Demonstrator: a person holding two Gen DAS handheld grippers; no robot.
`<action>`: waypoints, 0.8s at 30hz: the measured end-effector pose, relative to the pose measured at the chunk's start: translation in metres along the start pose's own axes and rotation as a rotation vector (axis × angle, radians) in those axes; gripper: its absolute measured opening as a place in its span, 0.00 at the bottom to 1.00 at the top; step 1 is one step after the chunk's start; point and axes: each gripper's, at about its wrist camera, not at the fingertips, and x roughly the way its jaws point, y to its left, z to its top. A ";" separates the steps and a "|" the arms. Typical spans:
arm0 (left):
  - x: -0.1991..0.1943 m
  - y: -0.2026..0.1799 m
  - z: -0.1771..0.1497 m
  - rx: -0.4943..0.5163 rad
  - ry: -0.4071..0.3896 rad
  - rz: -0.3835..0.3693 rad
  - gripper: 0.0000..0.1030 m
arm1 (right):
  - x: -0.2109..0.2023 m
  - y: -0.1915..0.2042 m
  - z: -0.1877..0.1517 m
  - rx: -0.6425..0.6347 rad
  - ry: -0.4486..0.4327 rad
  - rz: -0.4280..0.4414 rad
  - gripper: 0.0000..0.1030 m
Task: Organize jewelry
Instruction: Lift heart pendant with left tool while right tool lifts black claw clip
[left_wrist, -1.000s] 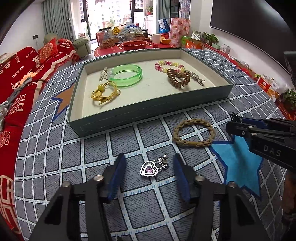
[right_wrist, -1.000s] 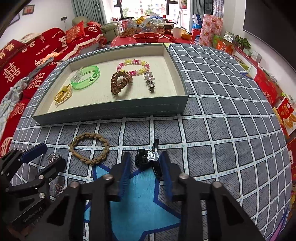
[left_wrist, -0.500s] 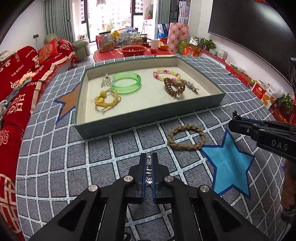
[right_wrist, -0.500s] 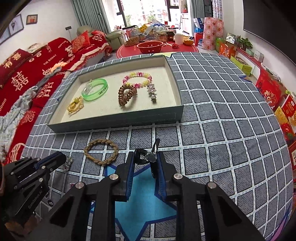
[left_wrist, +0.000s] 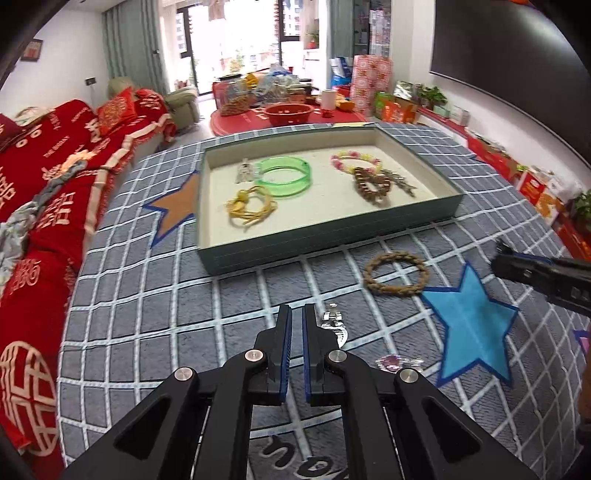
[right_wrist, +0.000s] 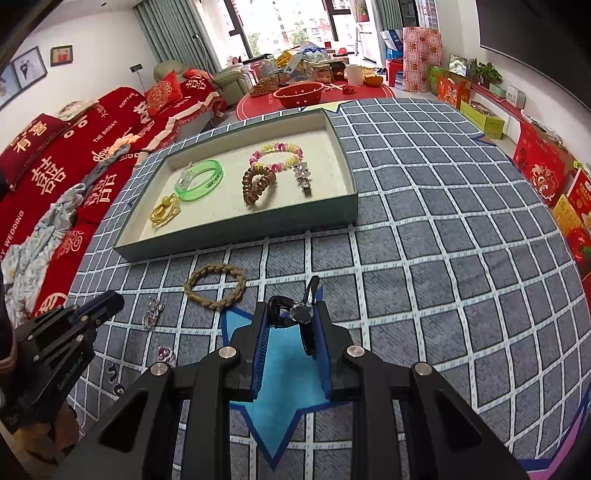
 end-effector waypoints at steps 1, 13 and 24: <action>0.001 0.003 0.000 -0.021 0.012 -0.002 0.18 | -0.001 -0.001 -0.002 0.004 0.001 0.002 0.25; 0.019 0.007 0.005 -0.028 -0.002 0.080 1.00 | -0.014 -0.007 -0.011 0.023 -0.008 0.021 0.25; 0.052 -0.012 0.000 0.021 0.105 -0.016 0.75 | -0.020 -0.008 -0.014 0.025 -0.016 0.019 0.25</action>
